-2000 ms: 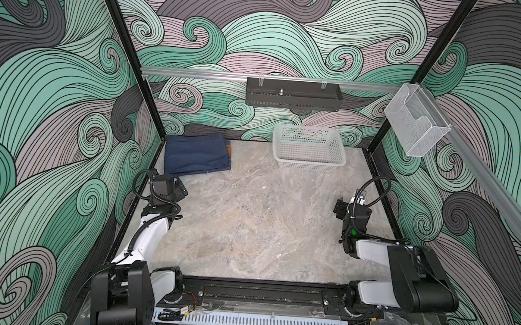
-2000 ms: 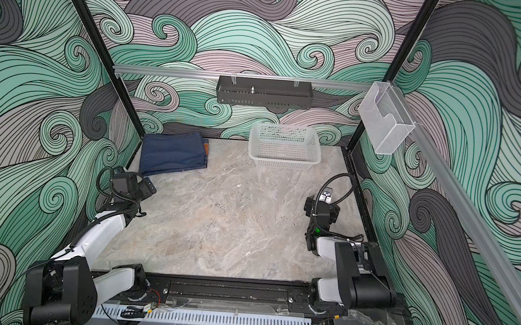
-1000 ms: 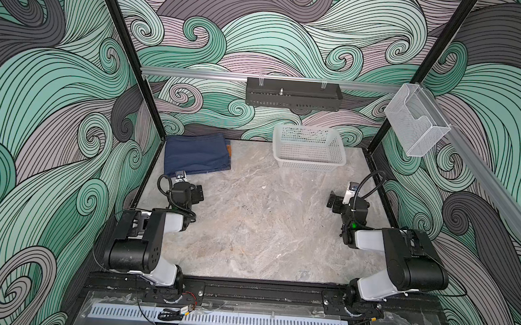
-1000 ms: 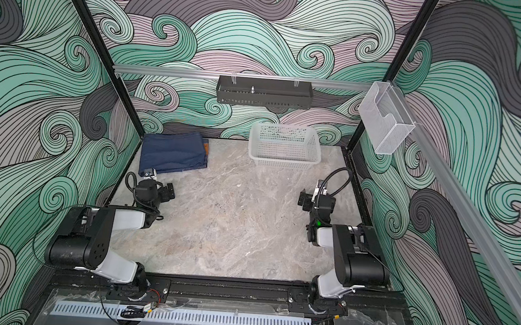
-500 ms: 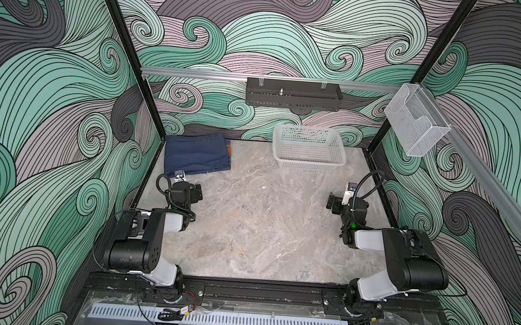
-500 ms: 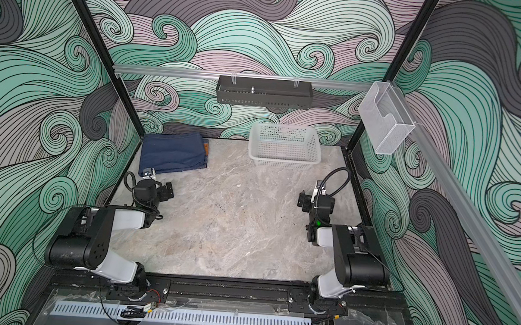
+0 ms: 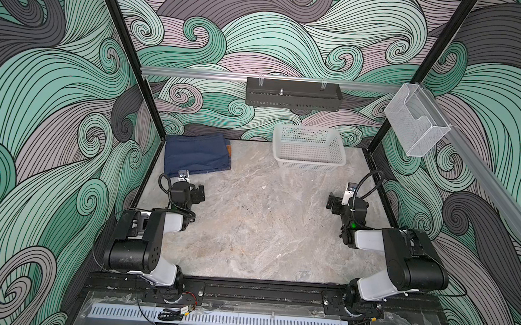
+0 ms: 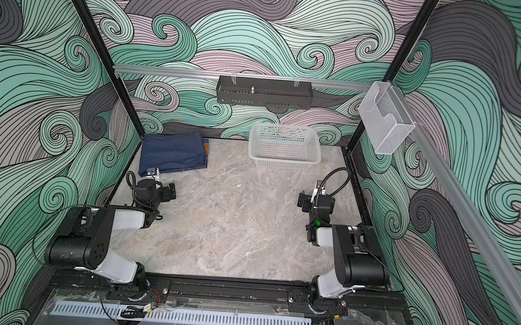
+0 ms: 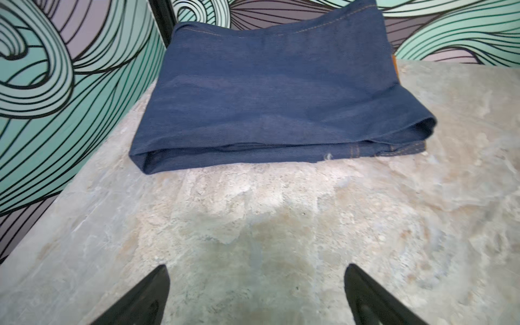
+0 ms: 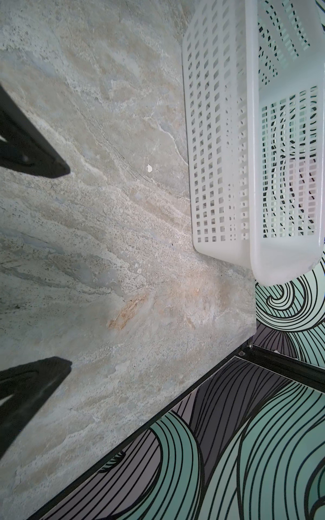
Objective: Fold and stack the trousers
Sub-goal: Reset both arms
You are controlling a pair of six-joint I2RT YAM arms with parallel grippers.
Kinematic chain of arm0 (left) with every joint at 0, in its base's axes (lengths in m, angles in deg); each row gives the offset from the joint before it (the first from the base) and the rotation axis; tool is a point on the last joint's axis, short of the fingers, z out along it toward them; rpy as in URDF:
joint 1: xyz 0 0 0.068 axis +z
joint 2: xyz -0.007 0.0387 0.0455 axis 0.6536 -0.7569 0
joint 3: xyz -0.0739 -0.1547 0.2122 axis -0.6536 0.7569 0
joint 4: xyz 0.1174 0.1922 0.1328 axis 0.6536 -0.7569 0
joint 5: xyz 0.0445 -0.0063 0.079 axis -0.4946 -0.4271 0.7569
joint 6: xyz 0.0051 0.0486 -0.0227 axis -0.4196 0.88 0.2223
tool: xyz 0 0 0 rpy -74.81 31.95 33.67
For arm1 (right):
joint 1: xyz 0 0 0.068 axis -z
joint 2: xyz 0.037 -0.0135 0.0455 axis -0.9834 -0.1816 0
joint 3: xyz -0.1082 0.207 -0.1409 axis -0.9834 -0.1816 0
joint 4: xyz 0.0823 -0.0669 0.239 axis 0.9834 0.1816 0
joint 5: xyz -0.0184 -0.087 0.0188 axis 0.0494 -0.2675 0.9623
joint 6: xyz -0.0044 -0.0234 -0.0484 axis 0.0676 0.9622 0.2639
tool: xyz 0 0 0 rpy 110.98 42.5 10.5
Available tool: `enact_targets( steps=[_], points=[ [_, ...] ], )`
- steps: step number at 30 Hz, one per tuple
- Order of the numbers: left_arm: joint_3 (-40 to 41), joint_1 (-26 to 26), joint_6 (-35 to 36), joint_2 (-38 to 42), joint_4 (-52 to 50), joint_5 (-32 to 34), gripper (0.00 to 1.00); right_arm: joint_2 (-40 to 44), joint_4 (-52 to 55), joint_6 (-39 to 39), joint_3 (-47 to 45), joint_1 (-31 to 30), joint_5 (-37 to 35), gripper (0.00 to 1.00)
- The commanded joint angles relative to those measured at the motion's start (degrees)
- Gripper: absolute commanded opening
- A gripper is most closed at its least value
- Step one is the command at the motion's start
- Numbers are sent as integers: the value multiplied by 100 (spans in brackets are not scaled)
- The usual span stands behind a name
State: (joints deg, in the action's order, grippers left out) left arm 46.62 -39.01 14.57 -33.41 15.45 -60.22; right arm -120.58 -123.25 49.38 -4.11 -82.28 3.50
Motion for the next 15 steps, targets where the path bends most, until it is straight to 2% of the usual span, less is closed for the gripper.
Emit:
enact_targets(
  steps=[1, 3, 5, 15],
  points=[
    [-175, 81, -86, -52, 12, 59, 98, 9, -23, 41, 120, -25, -31, 100],
    [-118, 110, -132, -20, 105, 69, 99, 14, -14, 41, 119, -42, -38, 99],
    [-209, 102, 33, -38, -56, -251, 99, 8, -13, 41, 119, -37, -35, 100],
    [-210, 105, 32, -45, -38, -257, 99, -1, -70, 74, 102, -99, -158, 99]
  ],
)
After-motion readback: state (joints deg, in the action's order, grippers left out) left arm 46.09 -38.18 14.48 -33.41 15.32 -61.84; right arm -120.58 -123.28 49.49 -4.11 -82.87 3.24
